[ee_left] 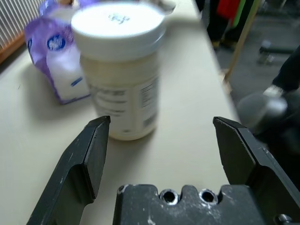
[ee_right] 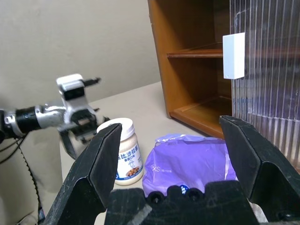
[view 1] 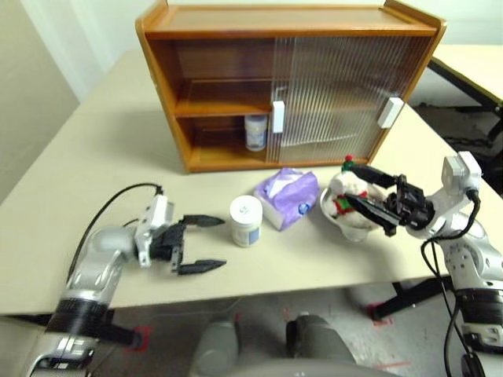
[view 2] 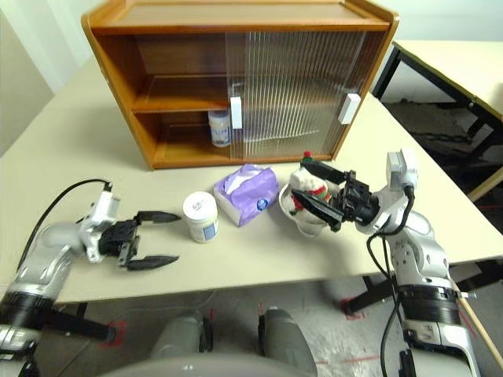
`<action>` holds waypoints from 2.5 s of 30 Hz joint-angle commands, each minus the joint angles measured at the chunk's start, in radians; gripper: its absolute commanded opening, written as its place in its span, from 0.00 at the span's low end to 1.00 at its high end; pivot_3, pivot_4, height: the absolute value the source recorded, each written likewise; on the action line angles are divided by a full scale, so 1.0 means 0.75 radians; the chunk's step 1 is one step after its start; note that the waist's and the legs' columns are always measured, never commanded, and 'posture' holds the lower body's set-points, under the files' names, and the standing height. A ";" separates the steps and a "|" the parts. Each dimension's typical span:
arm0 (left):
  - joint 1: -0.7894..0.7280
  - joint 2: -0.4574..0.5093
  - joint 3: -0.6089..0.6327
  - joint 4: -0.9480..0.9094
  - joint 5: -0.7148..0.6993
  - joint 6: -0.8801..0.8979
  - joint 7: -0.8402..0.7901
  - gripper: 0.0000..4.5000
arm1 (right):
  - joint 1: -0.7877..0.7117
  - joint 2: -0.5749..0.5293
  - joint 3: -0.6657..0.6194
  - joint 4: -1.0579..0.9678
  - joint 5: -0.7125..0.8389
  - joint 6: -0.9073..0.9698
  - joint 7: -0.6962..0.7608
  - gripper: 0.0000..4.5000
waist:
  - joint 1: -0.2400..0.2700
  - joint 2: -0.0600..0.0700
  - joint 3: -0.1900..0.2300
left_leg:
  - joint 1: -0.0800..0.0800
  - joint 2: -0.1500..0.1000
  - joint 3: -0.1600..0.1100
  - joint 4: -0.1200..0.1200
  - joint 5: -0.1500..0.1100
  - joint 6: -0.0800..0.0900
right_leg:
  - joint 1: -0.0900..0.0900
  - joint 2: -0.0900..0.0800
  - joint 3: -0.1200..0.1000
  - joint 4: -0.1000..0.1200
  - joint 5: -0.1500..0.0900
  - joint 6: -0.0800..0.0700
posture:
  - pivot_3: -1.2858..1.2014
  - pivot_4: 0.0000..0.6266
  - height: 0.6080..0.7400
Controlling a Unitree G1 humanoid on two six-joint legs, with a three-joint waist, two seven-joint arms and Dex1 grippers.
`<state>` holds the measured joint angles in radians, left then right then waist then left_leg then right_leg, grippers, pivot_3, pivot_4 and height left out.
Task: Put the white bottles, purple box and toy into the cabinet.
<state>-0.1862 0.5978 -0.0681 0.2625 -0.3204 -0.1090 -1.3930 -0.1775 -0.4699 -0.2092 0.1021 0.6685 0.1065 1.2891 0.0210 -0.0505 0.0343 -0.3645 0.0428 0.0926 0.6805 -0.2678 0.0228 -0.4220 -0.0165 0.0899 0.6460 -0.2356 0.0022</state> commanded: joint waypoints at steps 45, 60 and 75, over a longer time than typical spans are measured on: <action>-0.681 -0.528 0.131 0.769 0.336 0.029 1.311 0.70 | 0.019 0.014 0.021 -0.083 -0.002 -0.020 -0.043 1.00 | 0.018 0.000 -0.003 | -0.008 -0.010 -0.004 0.000 0.000 0.000 | -0.004 0.001 0.002 -0.004 0.002 0.008 | 0.56 0.00 1.00; -0.955 -0.564 0.164 1.206 0.376 -0.087 1.459 0.70 | 0.026 0.013 0.023 -0.105 -0.002 -0.015 -0.055 1.00 | 0.034 -0.003 -0.002 | -0.012 -0.012 -0.002 0.000 -0.001 -0.001 | -0.005 0.001 -0.001 -0.006 0.003 0.009 | 0.55 0.00 1.00; -1.048 -0.578 0.202 1.367 0.395 -0.086 1.557 0.70 | 0.070 -0.010 0.010 -0.150 0.014 -0.001 -0.070 1.00 | 0.029 -0.005 -0.001 | -0.012 -0.013 -0.001 0.000 -0.001 -0.001 | -0.005 0.001 -0.002 -0.006 0.002 0.009 | 0.55 0.01 1.00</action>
<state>-0.9362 0.1694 0.0719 1.2745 -0.0345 -0.1624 -0.2329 -0.1348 -0.4661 -0.1866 0.0039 0.6696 0.1024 1.2399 0.0427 -0.0540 0.0337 -0.3734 0.0330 0.0920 0.6804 -0.2685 0.0219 -0.4259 -0.0158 0.0889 0.6417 -0.2337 0.0090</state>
